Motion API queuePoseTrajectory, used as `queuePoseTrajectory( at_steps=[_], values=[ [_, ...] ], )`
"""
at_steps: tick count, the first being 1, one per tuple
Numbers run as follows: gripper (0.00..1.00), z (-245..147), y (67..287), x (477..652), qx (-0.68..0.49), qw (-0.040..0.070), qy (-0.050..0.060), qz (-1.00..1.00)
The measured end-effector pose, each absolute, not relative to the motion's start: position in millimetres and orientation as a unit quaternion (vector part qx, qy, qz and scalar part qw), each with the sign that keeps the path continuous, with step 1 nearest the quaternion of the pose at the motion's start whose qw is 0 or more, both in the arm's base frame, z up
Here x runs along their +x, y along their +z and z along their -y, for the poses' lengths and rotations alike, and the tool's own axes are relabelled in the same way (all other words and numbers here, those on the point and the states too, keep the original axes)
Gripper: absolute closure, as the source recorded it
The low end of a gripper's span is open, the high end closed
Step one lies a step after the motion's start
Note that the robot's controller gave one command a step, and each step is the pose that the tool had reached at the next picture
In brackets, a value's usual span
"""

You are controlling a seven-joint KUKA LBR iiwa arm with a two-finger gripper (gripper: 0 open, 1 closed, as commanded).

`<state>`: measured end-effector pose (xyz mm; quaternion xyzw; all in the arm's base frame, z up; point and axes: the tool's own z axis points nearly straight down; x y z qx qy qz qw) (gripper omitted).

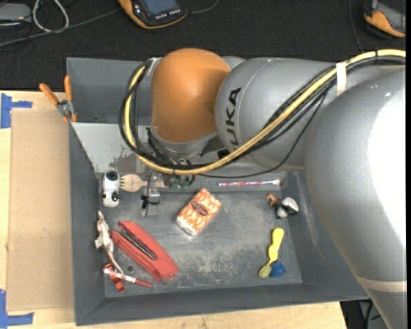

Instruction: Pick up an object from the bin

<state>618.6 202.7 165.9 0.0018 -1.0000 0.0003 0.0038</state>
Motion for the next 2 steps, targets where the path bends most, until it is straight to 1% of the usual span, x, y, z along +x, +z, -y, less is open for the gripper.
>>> queuePoseTrajectory(
  at_steps=[1, 2],
  values=[
    [0.0, -202, 171, 620.1, 0.0, 0.0, 0.0, 1.0],
    [0.0, -133, 186, 610.0, 0.046, 0.002, 0.0, 0.999]
  ],
)
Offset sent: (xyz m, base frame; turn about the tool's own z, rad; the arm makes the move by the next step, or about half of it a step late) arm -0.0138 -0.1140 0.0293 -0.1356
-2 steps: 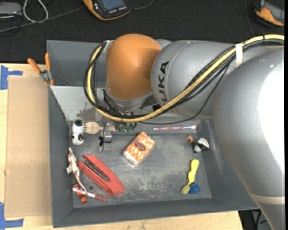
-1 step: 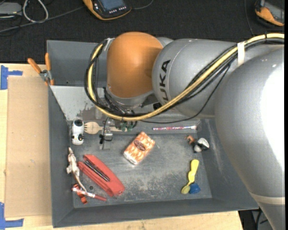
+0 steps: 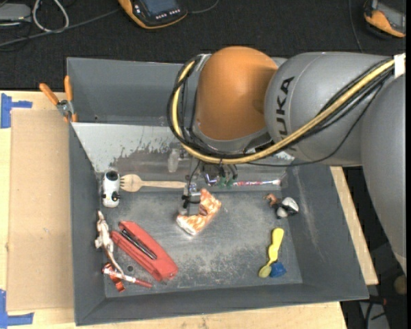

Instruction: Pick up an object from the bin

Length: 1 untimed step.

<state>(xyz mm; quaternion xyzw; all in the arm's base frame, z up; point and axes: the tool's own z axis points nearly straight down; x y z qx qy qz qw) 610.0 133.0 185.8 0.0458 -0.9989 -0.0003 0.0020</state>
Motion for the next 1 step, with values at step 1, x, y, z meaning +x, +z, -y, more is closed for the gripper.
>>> queuePoseTrajectory(
  at_steps=[1],
  values=[
    [0.0, -113.5, 209.1, 609.7, 0.068, 0.0, -0.001, 0.998]
  ],
)
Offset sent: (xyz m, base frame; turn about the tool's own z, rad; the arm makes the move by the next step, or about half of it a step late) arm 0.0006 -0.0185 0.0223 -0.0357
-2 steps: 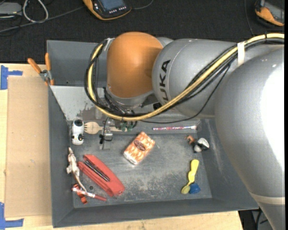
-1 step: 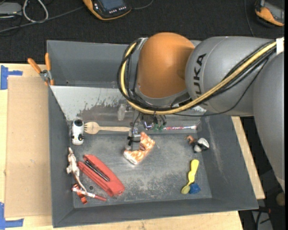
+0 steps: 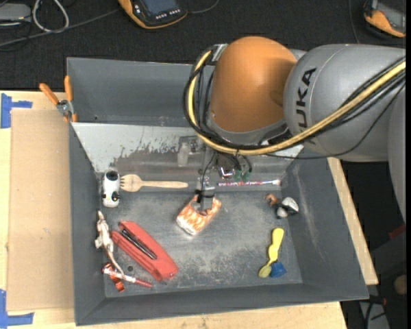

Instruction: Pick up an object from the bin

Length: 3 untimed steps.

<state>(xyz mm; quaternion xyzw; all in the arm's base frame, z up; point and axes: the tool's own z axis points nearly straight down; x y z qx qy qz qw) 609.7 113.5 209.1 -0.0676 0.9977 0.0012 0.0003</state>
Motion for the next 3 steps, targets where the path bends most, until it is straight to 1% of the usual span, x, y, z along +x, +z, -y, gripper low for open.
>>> queuePoseTrajectory(
  at_steps=[1, 2, 3],
  values=[
    [0.0, -114, 208, 610.2, -0.066, -0.001, 0.001, -0.998],
    [0.0, -54, 127, 599.1, -0.125, 0.002, 0.002, -0.992],
    [0.0, -40, 116, 590.9, -0.18, 0.001, 0.003, -0.984]
  ],
)
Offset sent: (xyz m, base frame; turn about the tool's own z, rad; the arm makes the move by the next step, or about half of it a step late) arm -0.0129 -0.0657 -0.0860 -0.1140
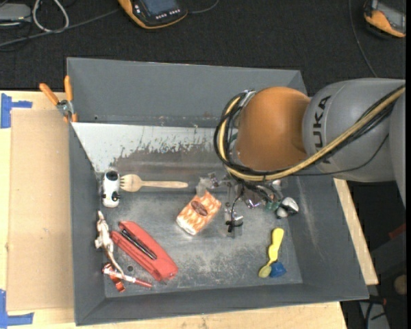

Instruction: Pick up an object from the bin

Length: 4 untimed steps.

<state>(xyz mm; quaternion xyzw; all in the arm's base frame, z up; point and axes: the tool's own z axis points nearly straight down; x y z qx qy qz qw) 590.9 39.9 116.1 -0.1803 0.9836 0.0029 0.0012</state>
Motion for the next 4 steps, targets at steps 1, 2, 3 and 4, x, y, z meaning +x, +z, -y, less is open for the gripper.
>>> queuePoseTrajectory(
  at_steps=[1, 2, 3, 4],
  values=[
    [0.0, -30.0, 82.9, 590.7, -0.074, 0.0, 0.002, -0.997],
    [1.0, -32.9, 73.9, 592.8, -0.149, 0.006, 0.003, -0.989],
    [1.0, -32.8, 73.8, 592.7, -0.148, 0.006, 0.003, -0.989],
    [1.0, -34.6, 82.0, 589.8, -0.155, 0.006, 0.003, -0.988]
  ],
)
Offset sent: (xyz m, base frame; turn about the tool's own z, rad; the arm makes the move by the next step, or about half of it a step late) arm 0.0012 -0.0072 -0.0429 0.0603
